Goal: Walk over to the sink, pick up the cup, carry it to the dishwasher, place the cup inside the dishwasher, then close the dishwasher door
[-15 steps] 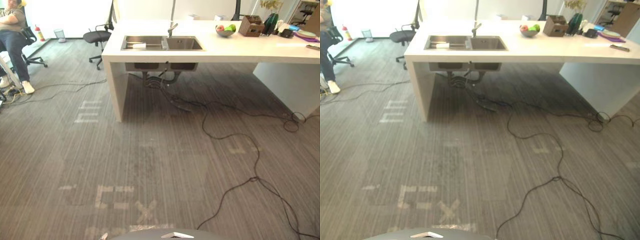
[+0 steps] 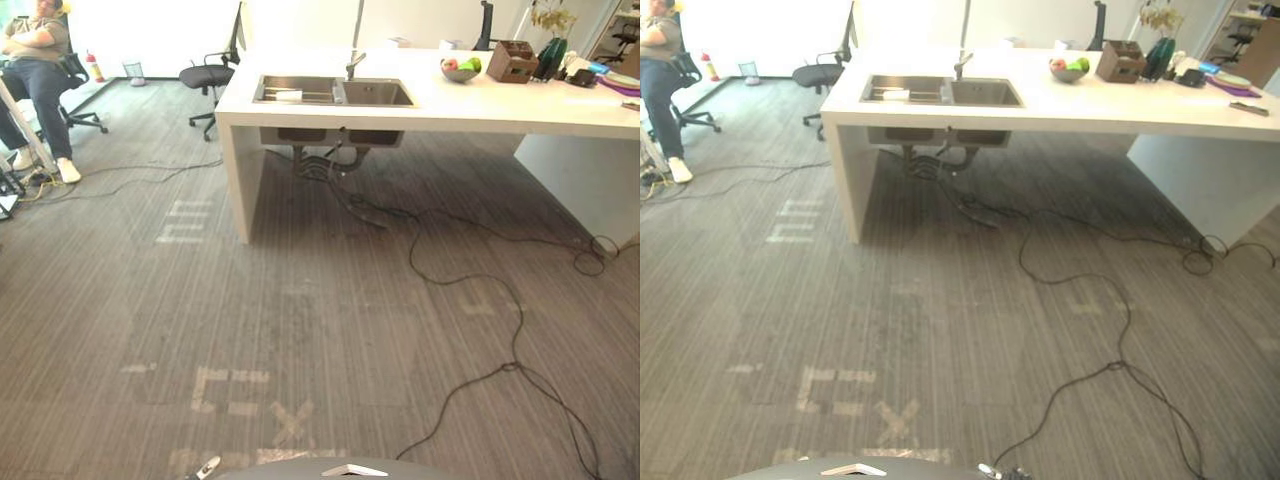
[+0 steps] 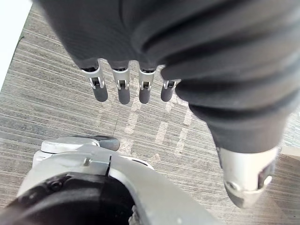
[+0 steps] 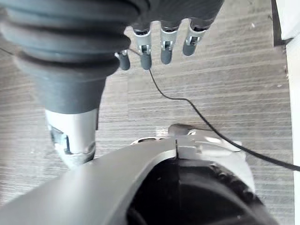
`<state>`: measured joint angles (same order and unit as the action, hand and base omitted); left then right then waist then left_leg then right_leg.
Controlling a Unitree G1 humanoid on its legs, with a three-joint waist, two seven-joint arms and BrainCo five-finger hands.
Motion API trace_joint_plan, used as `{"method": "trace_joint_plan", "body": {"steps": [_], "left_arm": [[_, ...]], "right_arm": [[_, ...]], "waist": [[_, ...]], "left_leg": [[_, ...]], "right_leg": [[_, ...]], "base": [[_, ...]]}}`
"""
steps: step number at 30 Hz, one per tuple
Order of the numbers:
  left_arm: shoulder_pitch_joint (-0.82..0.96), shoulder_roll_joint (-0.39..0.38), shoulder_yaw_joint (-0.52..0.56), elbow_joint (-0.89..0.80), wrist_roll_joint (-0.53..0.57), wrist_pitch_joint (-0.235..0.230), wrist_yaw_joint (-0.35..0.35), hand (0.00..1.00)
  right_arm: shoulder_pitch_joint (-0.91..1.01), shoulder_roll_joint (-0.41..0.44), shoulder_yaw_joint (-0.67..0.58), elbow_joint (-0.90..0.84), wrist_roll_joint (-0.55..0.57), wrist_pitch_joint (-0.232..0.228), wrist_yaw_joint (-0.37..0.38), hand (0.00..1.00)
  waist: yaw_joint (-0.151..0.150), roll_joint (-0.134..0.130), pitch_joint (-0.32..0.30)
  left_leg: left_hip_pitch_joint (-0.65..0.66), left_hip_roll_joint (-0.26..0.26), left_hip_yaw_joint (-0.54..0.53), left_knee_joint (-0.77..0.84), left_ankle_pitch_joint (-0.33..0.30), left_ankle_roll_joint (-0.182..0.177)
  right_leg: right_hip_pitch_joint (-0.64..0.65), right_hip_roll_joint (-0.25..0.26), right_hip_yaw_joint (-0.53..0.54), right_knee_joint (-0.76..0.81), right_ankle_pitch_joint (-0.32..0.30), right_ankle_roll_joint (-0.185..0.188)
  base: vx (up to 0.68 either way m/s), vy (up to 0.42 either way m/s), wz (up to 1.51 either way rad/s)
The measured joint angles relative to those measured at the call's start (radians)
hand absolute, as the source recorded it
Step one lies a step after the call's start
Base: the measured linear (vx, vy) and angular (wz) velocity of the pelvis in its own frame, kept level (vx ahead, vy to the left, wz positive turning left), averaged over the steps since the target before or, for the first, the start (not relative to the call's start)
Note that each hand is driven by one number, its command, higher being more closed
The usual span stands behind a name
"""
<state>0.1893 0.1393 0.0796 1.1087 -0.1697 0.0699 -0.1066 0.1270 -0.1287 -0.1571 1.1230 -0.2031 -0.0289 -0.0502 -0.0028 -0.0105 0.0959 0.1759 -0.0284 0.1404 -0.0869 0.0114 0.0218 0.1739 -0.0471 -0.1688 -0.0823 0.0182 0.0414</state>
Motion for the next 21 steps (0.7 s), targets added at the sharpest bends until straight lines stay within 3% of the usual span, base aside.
{"method": "trace_joint_plan", "body": {"steps": [10, 21], "left_arm": [[0.013, -0.006, -0.017, 0.000, -0.002, -0.108, 0.050, 0.00], [0.018, -0.004, -0.025, 0.000, -0.008, -0.139, 0.051, 0.00]], "right_arm": [[0.031, 0.019, -0.001, -0.008, -0.039, -0.209, -0.131, 0.00], [0.038, 0.018, 0.015, -0.009, -0.038, -0.273, -0.135, 0.00]], "waist": [[-0.005, -0.007, 0.012], [-0.005, -0.003, 0.021]], "left_leg": [[0.018, 0.001, 0.024, 0.000, -0.012, 0.001], [0.018, 0.001, 0.027, 0.000, -0.011, 0.002]], "right_leg": [[0.004, 0.002, 0.020, 0.003, 0.007, 0.006], [0.005, 0.002, 0.022, 0.003, 0.006, 0.007]], "base": [[0.04, -0.003, -0.06], [-0.02, -0.015, -0.01]]}}
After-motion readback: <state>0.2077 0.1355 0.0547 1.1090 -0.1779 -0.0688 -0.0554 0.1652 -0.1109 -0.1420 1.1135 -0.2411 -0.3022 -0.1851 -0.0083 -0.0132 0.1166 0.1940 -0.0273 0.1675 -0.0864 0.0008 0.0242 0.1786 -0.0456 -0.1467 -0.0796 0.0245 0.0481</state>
